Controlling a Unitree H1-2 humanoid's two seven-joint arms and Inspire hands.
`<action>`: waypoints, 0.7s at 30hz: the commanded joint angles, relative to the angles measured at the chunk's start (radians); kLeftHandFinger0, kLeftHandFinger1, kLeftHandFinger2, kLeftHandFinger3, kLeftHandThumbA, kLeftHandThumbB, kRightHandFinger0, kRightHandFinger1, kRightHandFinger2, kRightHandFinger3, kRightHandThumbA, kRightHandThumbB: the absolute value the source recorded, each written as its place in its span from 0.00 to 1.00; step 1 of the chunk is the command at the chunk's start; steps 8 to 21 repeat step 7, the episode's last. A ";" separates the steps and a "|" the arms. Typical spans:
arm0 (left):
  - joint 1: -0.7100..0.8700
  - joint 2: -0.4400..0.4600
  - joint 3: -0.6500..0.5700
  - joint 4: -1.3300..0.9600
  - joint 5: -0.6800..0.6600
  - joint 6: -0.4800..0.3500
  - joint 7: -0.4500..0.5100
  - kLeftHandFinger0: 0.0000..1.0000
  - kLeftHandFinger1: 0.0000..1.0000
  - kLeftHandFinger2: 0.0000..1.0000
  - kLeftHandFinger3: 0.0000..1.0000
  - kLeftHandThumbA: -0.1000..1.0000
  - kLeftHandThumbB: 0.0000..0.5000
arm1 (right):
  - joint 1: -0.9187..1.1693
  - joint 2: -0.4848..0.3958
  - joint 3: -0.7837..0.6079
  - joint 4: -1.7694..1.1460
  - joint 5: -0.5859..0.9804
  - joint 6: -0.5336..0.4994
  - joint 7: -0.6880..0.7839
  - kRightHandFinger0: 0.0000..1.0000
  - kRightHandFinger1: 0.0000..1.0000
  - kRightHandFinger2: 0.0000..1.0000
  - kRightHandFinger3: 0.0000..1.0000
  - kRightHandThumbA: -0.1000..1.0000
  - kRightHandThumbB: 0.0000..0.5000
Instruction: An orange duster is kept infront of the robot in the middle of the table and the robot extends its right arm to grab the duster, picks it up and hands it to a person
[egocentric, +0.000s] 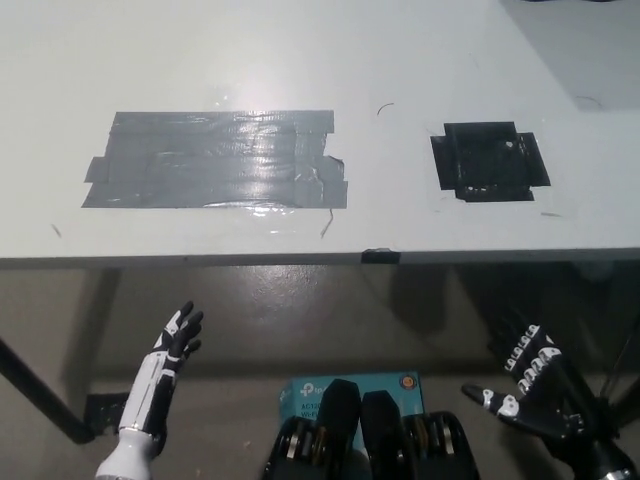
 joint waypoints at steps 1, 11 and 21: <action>0.001 0.044 -0.036 -0.030 -0.021 -0.014 -0.080 1.00 1.00 1.00 1.00 1.00 0.55 | -0.035 -0.044 0.068 0.015 -0.292 -0.312 -0.110 1.00 1.00 1.00 1.00 1.00 0.56; -0.010 0.049 -0.042 -0.020 -0.018 -0.025 -0.082 1.00 1.00 1.00 1.00 1.00 0.54 | -0.047 -0.055 0.079 0.020 -0.299 -0.312 -0.126 1.00 1.00 1.00 1.00 1.00 0.57; -0.010 0.049 -0.042 -0.020 -0.018 -0.025 -0.082 1.00 1.00 1.00 1.00 1.00 0.54 | -0.047 -0.055 0.079 0.020 -0.299 -0.312 -0.126 1.00 1.00 1.00 1.00 1.00 0.57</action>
